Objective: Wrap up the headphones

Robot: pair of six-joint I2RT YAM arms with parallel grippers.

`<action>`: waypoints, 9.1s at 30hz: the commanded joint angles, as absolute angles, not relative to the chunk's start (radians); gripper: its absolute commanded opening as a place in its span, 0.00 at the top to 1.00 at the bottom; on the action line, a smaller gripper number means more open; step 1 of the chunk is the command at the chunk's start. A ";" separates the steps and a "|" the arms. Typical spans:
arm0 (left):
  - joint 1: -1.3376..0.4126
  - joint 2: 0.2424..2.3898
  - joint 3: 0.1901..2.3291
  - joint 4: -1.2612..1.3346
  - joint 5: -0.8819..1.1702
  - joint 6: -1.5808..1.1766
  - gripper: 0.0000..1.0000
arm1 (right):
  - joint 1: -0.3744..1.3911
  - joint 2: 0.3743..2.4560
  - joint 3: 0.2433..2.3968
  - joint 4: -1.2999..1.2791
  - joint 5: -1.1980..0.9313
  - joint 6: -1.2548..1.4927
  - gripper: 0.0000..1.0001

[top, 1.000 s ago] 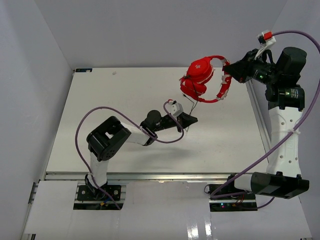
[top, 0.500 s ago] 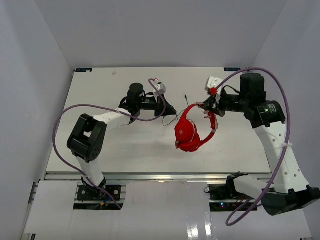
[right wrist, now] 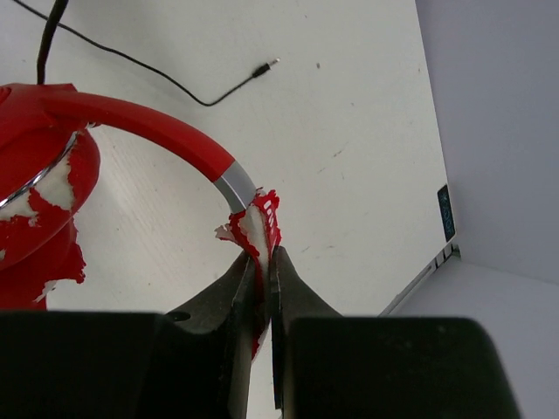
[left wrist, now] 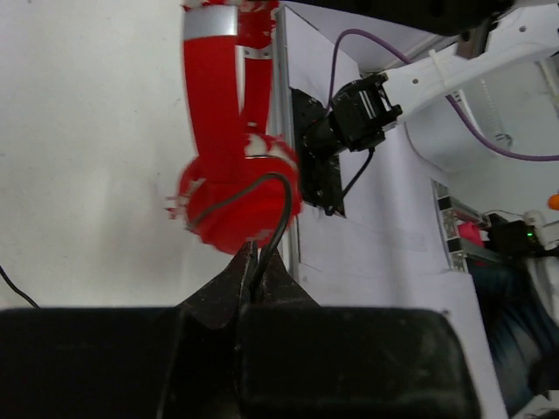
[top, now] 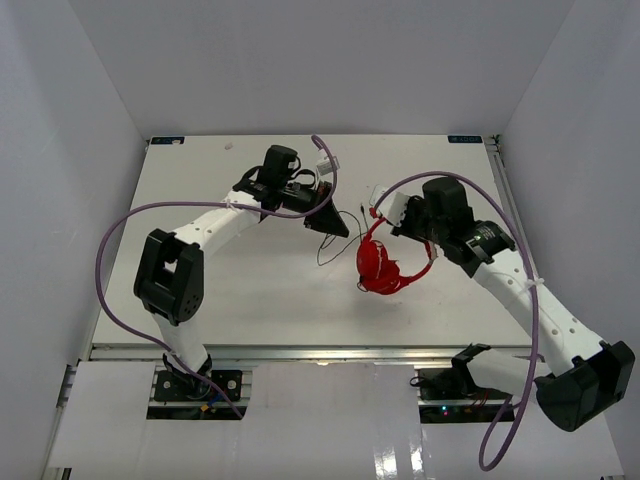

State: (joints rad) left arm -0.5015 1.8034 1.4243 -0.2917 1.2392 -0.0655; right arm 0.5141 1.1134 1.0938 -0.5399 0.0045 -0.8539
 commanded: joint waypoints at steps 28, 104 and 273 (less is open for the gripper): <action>-0.603 1.786 1.394 0.098 1.073 -1.092 0.82 | 0.453 1.361 1.252 -0.274 0.043 -0.019 0.92; -0.897 2.053 0.930 1.297 0.201 -0.362 0.38 | -0.019 1.434 1.511 -0.121 -0.933 0.678 0.92; -0.732 1.706 1.251 0.102 0.869 -0.616 1.00 | 0.027 1.585 1.535 -0.190 -0.569 0.556 0.92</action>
State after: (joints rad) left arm -0.7341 1.6997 1.2739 0.0198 0.8719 -0.6276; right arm 0.0953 1.6021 1.4841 -0.3039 -0.1677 0.3450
